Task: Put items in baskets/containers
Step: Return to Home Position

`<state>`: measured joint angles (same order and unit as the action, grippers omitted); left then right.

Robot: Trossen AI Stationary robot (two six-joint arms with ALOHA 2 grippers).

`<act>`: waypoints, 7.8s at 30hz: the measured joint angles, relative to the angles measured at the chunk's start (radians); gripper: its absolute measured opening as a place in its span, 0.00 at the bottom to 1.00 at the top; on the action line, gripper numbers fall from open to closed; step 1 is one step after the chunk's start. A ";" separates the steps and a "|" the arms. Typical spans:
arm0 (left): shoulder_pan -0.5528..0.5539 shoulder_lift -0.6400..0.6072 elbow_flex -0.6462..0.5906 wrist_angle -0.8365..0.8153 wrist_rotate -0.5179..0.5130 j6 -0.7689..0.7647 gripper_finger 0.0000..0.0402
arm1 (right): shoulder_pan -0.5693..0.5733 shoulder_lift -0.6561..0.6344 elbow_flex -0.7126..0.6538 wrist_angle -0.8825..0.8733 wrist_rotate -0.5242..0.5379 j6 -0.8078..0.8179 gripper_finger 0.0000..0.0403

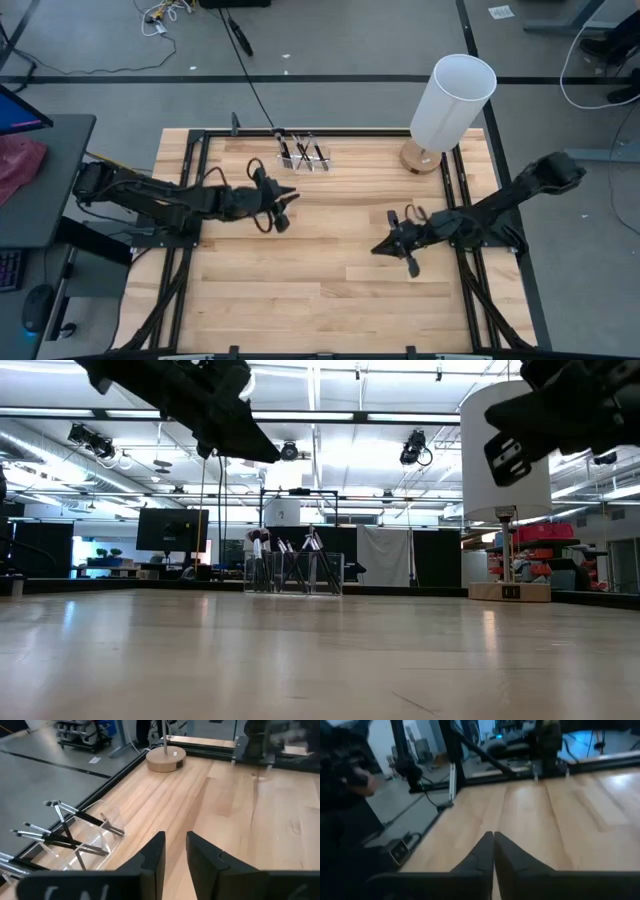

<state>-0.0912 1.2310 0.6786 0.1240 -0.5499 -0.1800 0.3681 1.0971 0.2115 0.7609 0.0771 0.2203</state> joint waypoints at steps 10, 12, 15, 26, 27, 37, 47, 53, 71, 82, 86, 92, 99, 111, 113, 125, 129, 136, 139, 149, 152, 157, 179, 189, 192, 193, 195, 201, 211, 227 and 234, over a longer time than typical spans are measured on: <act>-0.055 0.012 0.000 0.012 -0.121 -0.052 0.15 | -0.142 -0.444 0.000 -0.417 -0.070 -0.019 0.01; -0.050 0.012 0.000 0.011 -0.098 -0.052 0.14 | -0.172 -0.504 -0.002 -0.472 -0.070 -0.020 0.02; -0.049 0.012 0.000 0.012 -0.104 -0.052 0.13 | -0.203 -0.575 -0.058 -0.446 -0.087 -0.042 0.02; -0.021 0.012 0.000 -0.002 -0.058 -0.053 0.05 | -0.339 -0.761 -0.194 -0.442 -0.169 -0.020 0.00; -0.011 0.011 0.000 -0.004 -0.041 -0.054 0.03 | -0.360 -0.774 -0.194 -0.471 -0.196 -0.021 0.00; 0.045 -0.146 -0.034 -0.082 -0.010 -0.065 0.01 | -0.535 -0.885 -0.195 -0.722 -0.216 0.000 0.00; 0.042 -0.595 -0.348 -0.025 -0.070 -0.104 0.01 | -0.542 -0.887 -0.195 -0.713 -0.109 0.023 0.03; 0.042 -0.854 -0.485 -0.016 -0.082 -0.103 0.01 | -0.501 -0.912 -0.195 -0.634 -0.132 0.016 0.01; 0.042 -1.116 -0.558 -0.163 -0.028 -0.031 0.01 | -0.448 -1.075 -0.193 -0.751 -0.082 0.007 0.02; 0.048 -1.220 -0.557 -0.248 0.110 0.018 0.00 | -0.448 -1.072 -0.193 -0.750 -0.085 0.006 0.03; 0.049 -1.229 -0.617 -0.149 0.193 0.030 0.00 | -0.448 -1.072 -0.193 -0.750 -0.085 0.006 0.03; 0.049 -1.214 -0.670 -0.064 0.315 0.032 0.00 | -0.448 -1.072 -0.193 -0.750 -0.085 0.006 0.03; 0.049 -1.220 -0.670 -0.077 0.397 0.096 0.00 | -0.448 -1.072 -0.193 -0.748 -0.085 0.006 0.03; 0.049 -1.198 -0.670 -0.080 0.392 -0.008 0.05 | -0.448 -1.072 -0.193 -0.747 -0.085 0.006 0.03; 0.049 -1.198 -0.670 -0.079 0.391 -0.037 0.06 | -0.448 -1.072 -0.193 -0.747 -0.085 0.006 0.03; 0.049 -1.198 -0.671 -0.078 0.390 -0.071 0.06 | -0.449 -1.072 -0.193 -0.747 -0.085 0.006 0.03; 0.049 -1.198 -0.671 -0.078 0.390 -0.071 0.06 | -0.448 -1.072 -0.194 -0.747 -0.085 0.006 0.03; 0.049 -1.199 -0.671 -0.077 0.389 -0.071 0.06 | -0.427 -1.097 -0.194 -0.742 -0.112 -0.042 0.03; 0.049 -1.199 -0.671 -0.076 0.389 -0.071 0.06 | -0.412 -1.097 -0.194 -0.747 -0.112 -0.234 0.03; 0.049 -1.199 -0.671 -0.076 0.389 -0.071 0.06 | -0.399 -1.097 -0.194 -0.748 -0.080 -0.221 0.03; 0.049 -1.199 -0.671 -0.076 0.389 -0.071 0.06 | -0.399 -1.083 -0.194 -0.729 -0.085 -0.189 0.03; 0.049 -1.199 -0.671 -0.076 0.389 -0.071 0.06 | -0.399 -1.078 -0.195 -0.732 -0.085 -0.176 0.03; 0.049 -1.199 -0.671 -0.076 0.389 -0.071 0.06 | -0.399 -1.077 -0.195 -0.733 -0.085 -0.176 0.03; 0.078 -1.229 -0.671 -0.104 0.495 0.140 0.06 | -0.399 -1.077 -0.195 -0.732 -0.085 -0.177 0.03; 0.096 -1.228 -0.670 -0.109 0.514 0.170 0.06 | -0.399 -1.077 -0.195 -0.732 -0.085 -0.177 0.03; 0.102 -1.229 -0.670 -0.109 0.518 0.167 0.06 | -0.399 -1.077 -0.195 -0.732 -0.085 -0.177 0.03; 0.109 -1.229 -0.670 -0.111 0.522 0.162 0.06 | -0.399 -1.077 -0.195 -0.732 -0.085 -0.177 0.03; 0.108 -1.223 -0.672 -0.092 0.510 -0.036 0.06 | -0.399 -1.077 -0.195 -0.732 -0.085 -0.177 0.03; 0.108 -1.219 -0.672 -0.069 0.507 -0.176 0.06 | -0.399 -1.077 -0.195 -0.732 -0.085 -0.177 0.03; 0.108 -1.219 -0.672 -0.062 0.507 -0.176 0.06 | -0.399 -1.077 -0.194 -0.732 -0.085 -0.177 0.03; 0.108 -1.218 -0.672 -0.062 0.507 -0.175 0.06 | -0.399 -1.077 -0.194 -0.732 -0.085 -0.177 0.03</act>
<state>0.0170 0.0128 0.0067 0.0618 -0.0433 -0.3550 -0.0307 0.0203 0.0174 0.0285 -0.0079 0.0433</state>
